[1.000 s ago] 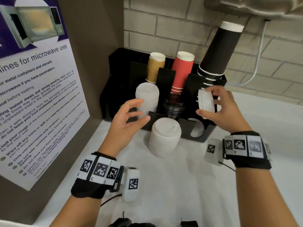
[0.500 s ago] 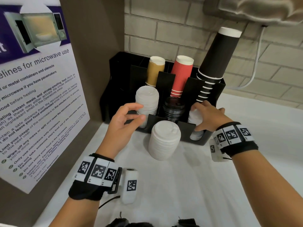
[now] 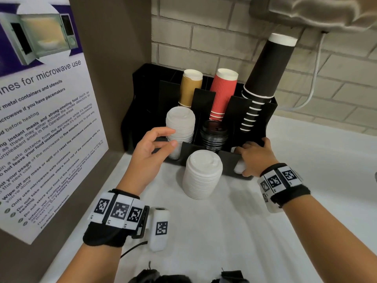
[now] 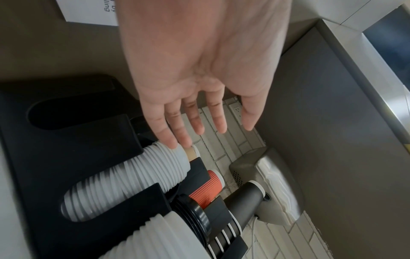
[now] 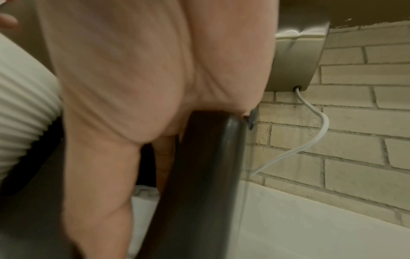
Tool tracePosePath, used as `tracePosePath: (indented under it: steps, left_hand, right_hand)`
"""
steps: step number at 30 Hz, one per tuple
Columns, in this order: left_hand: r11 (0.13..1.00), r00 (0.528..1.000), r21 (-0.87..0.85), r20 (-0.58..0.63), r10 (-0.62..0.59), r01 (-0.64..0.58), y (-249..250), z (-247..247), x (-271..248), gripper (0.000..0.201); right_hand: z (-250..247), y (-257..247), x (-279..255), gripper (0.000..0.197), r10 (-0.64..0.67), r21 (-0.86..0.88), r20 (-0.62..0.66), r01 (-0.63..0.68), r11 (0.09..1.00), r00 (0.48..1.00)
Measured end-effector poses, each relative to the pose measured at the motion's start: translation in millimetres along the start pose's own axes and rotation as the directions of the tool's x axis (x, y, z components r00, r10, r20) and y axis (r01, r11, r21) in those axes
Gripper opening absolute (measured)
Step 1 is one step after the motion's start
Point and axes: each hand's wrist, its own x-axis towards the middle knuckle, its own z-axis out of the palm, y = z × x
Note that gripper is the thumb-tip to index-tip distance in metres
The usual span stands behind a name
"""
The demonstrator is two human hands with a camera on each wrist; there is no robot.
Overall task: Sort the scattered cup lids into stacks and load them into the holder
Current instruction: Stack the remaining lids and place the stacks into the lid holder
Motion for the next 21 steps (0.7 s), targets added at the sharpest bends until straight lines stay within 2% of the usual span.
tracePosePath:
  steps: [10, 16, 21]
  left_hand:
    - [1.000, 1.000, 0.002, 0.013, 0.012, -0.012, 1, 3, 1, 0.024]
    - [1.000, 0.999, 0.009, 0.012, 0.030, -0.030, -2, 1, 1, 0.023]
    - [0.999, 0.999, 0.010, 0.015, 0.032, -0.033, -4, 1, 0, 0.023]
  right_hand:
    - [2, -4, -5, 0.045, 0.093, -0.047, 0.039, -0.091, 0.995, 0.995]
    - [-3, -9, -11, 0.047, 0.063, -0.045, -0.012, -0.064, 0.997, 0.998]
    - [-16, -7, -18, 0.042, 0.084, 0.066, -0.009, -0.083, 0.994, 0.996]
